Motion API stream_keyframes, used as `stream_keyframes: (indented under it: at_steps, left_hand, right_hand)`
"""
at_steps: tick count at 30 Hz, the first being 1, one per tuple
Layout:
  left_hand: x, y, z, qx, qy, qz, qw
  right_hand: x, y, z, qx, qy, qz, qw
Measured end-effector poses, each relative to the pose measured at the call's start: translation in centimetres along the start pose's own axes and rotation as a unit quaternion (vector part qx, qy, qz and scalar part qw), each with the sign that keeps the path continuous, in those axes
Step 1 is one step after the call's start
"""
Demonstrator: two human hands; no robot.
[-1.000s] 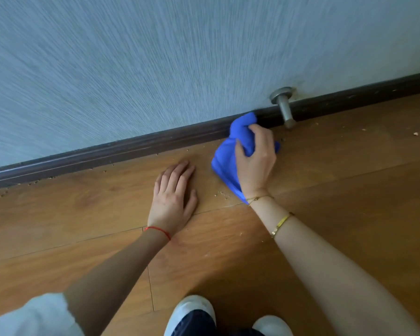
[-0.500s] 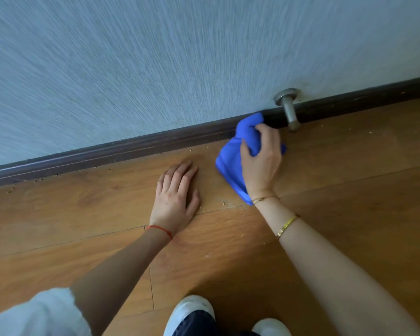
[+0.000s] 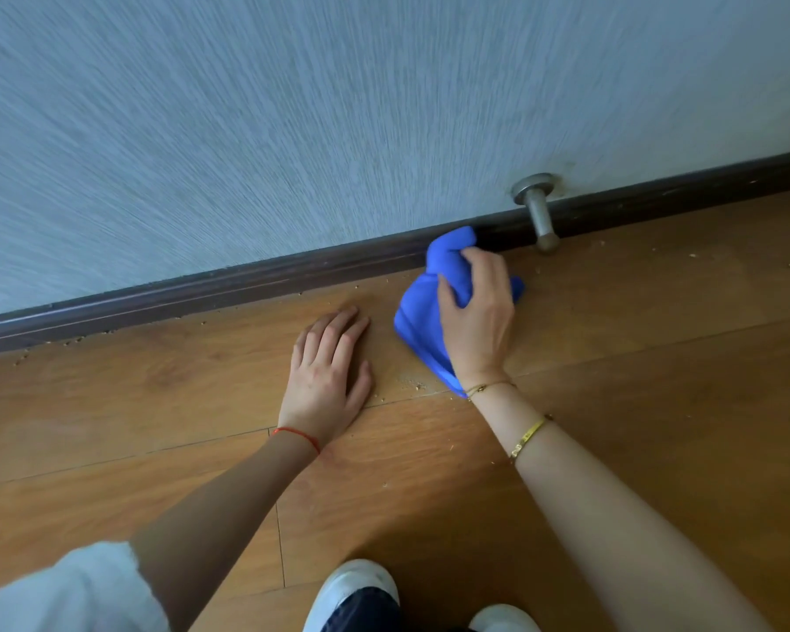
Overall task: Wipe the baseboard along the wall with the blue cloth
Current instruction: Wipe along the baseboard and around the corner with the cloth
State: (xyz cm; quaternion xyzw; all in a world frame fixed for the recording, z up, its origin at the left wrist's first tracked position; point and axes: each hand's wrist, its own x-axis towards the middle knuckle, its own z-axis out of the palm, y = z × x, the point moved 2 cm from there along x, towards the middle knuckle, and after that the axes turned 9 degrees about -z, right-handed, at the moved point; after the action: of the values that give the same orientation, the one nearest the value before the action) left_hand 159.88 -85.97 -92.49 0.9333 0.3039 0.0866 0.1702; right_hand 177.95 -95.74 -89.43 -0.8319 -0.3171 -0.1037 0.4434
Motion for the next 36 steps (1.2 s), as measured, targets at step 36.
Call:
stream_keyframes:
  at_steps: [36]
  left_hand:
    - [0.0,0.2,-0.1,0.008,-0.012,-0.002,1.0]
  right_hand:
    - [1.0,0.5,-1.5,-0.029,-0.014,-0.036,0.999]
